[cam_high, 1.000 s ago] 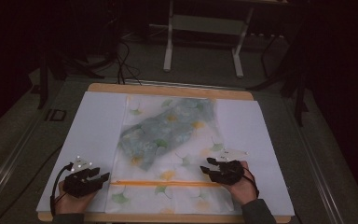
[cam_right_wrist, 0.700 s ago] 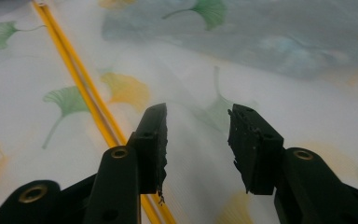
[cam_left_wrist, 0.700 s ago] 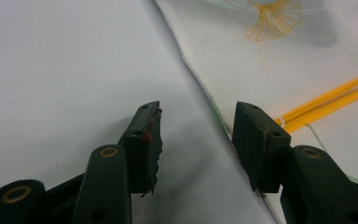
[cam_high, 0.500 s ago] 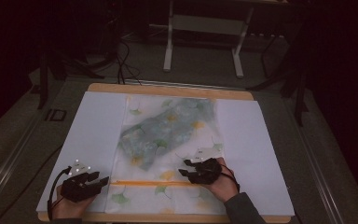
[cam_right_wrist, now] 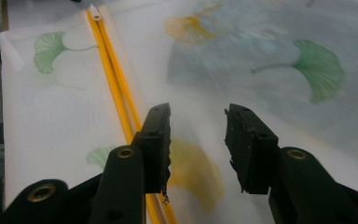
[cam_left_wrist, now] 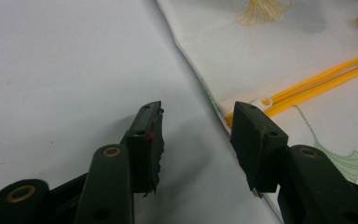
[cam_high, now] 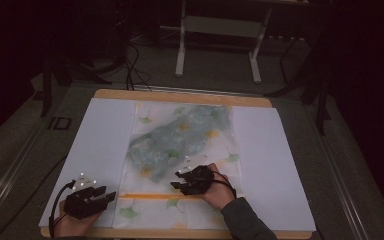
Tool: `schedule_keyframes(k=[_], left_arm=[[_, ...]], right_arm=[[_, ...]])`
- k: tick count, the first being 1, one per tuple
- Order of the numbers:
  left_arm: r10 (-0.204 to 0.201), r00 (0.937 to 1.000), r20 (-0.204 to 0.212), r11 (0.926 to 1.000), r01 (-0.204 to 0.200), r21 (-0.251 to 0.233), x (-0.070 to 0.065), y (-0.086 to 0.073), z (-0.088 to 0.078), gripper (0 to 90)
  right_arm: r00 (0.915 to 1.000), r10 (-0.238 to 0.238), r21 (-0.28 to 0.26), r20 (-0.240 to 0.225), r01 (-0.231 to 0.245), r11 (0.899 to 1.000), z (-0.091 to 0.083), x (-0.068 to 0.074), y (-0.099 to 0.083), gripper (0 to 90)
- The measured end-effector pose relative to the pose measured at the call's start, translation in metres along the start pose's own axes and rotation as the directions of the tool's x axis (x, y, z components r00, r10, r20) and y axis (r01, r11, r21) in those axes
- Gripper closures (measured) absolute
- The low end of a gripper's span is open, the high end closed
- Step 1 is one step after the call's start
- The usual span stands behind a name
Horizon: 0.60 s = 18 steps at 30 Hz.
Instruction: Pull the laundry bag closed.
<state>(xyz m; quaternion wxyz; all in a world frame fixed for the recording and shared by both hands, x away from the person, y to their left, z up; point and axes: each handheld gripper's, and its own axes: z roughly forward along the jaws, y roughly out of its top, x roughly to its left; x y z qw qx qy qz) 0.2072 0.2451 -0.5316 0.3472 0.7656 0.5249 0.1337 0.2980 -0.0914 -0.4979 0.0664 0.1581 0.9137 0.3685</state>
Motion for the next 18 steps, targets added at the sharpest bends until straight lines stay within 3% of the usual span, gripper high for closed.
schedule_keyframes(k=[18], left_arm=[[0.036, 0.9993, -0.003, 0.9993, -0.036, 0.008, 0.001, 0.001, -0.001, 59.8]], right_arm=[[0.9947, -0.066, 0.039, -0.079, 0.069, 0.997, 0.045, 0.015, 0.036, 61.7]])
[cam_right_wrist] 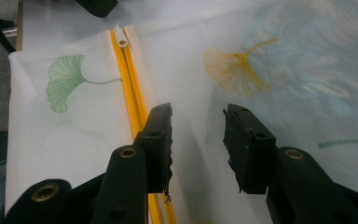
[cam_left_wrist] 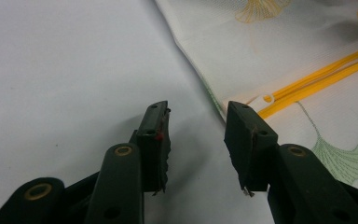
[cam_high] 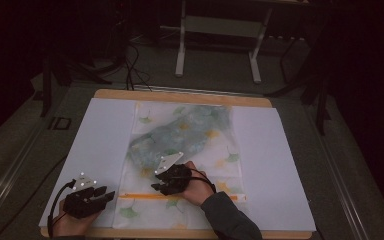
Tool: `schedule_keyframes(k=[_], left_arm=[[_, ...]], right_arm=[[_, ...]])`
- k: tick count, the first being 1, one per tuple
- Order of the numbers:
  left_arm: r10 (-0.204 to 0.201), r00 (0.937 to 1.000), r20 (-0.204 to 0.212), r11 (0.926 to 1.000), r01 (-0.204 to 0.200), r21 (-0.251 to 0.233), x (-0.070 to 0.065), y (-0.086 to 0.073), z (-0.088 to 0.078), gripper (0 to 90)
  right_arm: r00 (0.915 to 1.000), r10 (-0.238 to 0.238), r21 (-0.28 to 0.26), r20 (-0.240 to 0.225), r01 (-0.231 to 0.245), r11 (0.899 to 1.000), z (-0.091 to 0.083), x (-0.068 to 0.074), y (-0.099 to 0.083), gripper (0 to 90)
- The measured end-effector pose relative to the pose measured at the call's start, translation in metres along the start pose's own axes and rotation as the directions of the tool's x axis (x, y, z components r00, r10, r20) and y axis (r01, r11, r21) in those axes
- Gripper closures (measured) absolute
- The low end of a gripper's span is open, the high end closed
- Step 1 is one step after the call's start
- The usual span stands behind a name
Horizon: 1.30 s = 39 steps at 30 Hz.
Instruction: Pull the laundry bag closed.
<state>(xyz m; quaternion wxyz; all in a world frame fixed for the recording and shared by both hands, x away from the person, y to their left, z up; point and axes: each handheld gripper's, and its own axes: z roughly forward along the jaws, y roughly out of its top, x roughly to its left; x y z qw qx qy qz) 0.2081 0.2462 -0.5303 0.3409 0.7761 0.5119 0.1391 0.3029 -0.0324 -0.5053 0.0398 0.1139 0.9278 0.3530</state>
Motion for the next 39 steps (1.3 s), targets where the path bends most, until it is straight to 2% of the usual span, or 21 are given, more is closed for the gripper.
schedule_keyframes(k=[14, 24, 39], left_arm=[[-0.017, 0.9998, -0.007, 0.9998, 0.017, -0.008, 0.004, 0.0, -0.002, 57.9], [-0.016, 0.9998, -0.008, 0.9998, 0.016, -0.009, 0.004, 0.0, -0.002, 57.6], [-0.008, 0.9999, -0.01, 1.0, 0.008, 0.0, 0.005, 0.0, -0.002, 57.6]], right_arm=[[0.9991, -0.016, 0.011, -0.04, 0.017, 1.0, 0.021, 0.005, 0.012, 63.2], [0.9978, -0.025, 0.008, -0.062, 0.026, 1.0, 0.035, 0.01, 0.017, 69.0], [0.9907, -0.055, -0.002, -0.124, 0.056, 0.998, 0.059, 0.028, 0.028, 70.6]])
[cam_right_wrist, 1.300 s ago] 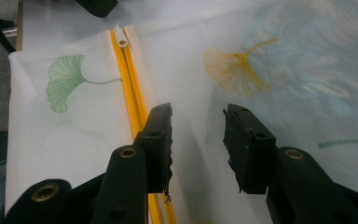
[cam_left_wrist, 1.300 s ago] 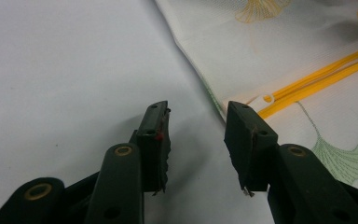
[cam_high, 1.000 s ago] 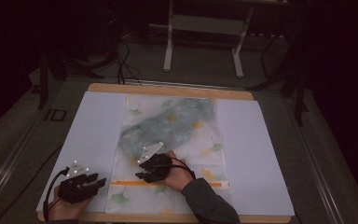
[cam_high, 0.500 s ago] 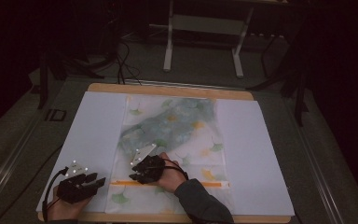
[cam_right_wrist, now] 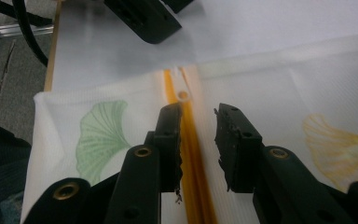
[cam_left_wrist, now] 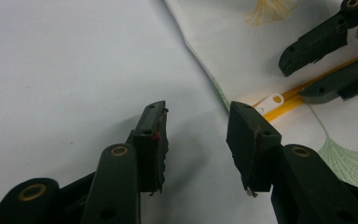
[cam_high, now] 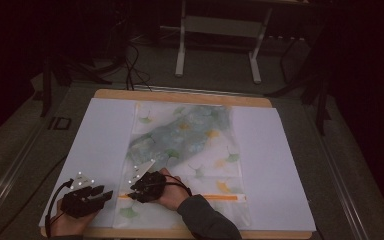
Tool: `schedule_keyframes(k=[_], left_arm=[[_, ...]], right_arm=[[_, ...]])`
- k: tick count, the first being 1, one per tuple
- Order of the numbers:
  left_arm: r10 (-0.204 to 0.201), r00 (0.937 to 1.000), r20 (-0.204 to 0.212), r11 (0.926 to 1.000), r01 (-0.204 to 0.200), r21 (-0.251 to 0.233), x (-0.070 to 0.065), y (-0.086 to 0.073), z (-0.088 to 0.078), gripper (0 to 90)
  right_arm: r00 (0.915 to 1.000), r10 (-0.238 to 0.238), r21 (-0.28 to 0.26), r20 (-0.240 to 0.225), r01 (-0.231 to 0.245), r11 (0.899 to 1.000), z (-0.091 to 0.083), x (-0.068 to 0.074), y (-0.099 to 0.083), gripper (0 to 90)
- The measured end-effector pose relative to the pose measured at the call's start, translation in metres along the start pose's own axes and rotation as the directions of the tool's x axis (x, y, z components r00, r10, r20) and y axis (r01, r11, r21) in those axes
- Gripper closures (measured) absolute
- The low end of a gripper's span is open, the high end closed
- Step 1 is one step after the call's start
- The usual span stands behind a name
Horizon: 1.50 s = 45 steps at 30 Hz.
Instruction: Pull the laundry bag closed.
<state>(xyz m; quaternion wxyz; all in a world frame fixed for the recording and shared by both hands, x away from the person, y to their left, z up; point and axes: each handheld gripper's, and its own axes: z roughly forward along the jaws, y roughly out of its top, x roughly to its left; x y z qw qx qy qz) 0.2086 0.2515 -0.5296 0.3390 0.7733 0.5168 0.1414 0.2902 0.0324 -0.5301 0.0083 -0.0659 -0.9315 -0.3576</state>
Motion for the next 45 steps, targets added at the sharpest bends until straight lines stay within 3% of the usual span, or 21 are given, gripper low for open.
schedule_keyframes(k=[7, 16, 19, 28, 45], left_arm=[[-0.001, 1.0, 0.001, 1.0, 0.001, -0.003, 0.0, 0.0, -0.001, 57.6], [-0.004, 1.0, 0.009, 1.0, 0.004, -0.004, 0.001, 0.0, -0.001, 57.7], [-0.007, 0.9998, 0.017, 1.0, 0.007, -0.006, 0.0, 0.0, -0.002, 57.7], [0.002, 0.9992, 0.039, 1.0, -0.002, 0.0, -0.005, 0.0, -0.004, 57.8], [-0.011, 0.9912, 0.132, 0.9992, 0.006, 0.041, -0.015, -0.002, 0.0, 56.5]], right_arm=[[0.9998, -0.004, 0.003, -0.017, 0.004, 1.0, 0.011, 0.003, 0.005, 71.5], [0.9995, -0.027, 0.01, -0.014, 0.027, 1.0, 0.021, 0.011, 0.014, 79.3], [0.9995, -0.03, 0.018, -0.007, 0.03, 0.999, 0.021, 0.01, 0.016, 83.3], [0.9995, -0.03, 0.007, 0.008, 0.03, 1.0, 0.015, 0.012, 0.013, 83.8], [0.9986, -0.037, -0.002, 0.039, 0.037, 0.999, 0.009, 0.015, 0.013, 84.1]])
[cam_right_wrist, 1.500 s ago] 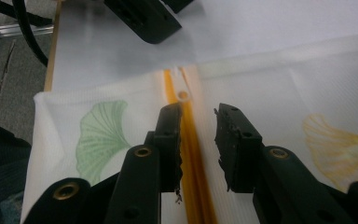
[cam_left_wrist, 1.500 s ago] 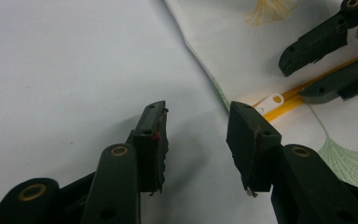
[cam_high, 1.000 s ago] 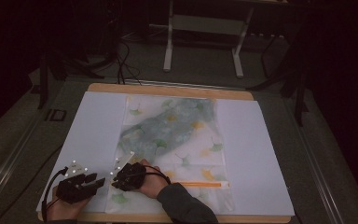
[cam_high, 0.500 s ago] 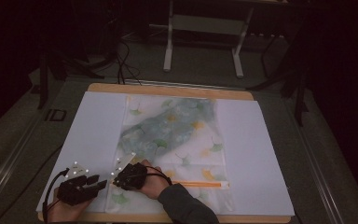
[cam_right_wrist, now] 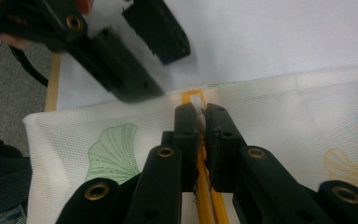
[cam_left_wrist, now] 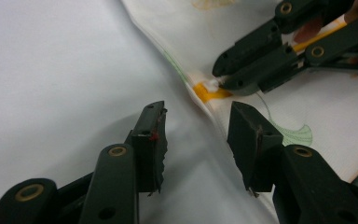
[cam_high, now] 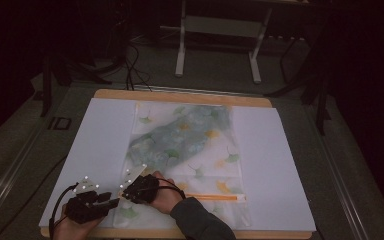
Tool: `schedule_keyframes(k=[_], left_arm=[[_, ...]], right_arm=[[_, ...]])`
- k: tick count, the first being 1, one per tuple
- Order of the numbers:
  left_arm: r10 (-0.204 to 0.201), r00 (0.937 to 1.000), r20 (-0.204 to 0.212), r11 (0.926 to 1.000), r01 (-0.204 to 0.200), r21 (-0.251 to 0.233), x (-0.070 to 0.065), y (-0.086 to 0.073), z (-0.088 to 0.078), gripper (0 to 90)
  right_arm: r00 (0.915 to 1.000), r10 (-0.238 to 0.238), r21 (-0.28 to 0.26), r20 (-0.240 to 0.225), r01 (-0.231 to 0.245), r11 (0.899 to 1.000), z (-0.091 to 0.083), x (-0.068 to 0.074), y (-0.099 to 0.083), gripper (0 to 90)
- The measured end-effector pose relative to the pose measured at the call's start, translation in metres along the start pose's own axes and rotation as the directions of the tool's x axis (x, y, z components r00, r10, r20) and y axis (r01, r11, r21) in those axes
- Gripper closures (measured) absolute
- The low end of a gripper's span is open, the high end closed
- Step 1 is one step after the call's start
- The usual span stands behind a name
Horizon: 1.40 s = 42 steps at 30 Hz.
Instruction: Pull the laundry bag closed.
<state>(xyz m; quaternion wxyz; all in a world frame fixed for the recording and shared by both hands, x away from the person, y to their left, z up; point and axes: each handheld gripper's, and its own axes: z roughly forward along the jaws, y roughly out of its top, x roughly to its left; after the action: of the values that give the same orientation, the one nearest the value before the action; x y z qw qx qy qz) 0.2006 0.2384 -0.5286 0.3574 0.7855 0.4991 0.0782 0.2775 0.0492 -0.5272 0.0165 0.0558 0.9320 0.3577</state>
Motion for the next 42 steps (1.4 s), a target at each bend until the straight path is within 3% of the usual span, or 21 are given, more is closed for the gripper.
schedule_keyframes(k=[15, 26, 42], left_arm=[[-0.011, 0.998, 0.063, 0.9992, 0.008, 0.038, -0.004, 0.012, 0.02, 60.8], [-0.001, 0.997, 0.077, 0.9983, -0.003, 0.059, -0.006, 0.015, 0.024, 84.4], [0.007, 0.9967, 0.08, 0.9993, -0.01, 0.037, -0.007, 0.014, 0.021, 86.6]], right_arm=[[0.9996, -0.02, -0.019, 0.021, 0.02, 1.0, -0.012, 0.001, 0.004, 84.2], [0.9996, -0.022, -0.025, 0.017, 0.022, 0.999, -0.013, -0.001, 0.001, 84.4], [0.9999, -0.009, -0.007, -0.005, 0.009, 1.0, -0.01, -0.005, -0.013, 84.6]])
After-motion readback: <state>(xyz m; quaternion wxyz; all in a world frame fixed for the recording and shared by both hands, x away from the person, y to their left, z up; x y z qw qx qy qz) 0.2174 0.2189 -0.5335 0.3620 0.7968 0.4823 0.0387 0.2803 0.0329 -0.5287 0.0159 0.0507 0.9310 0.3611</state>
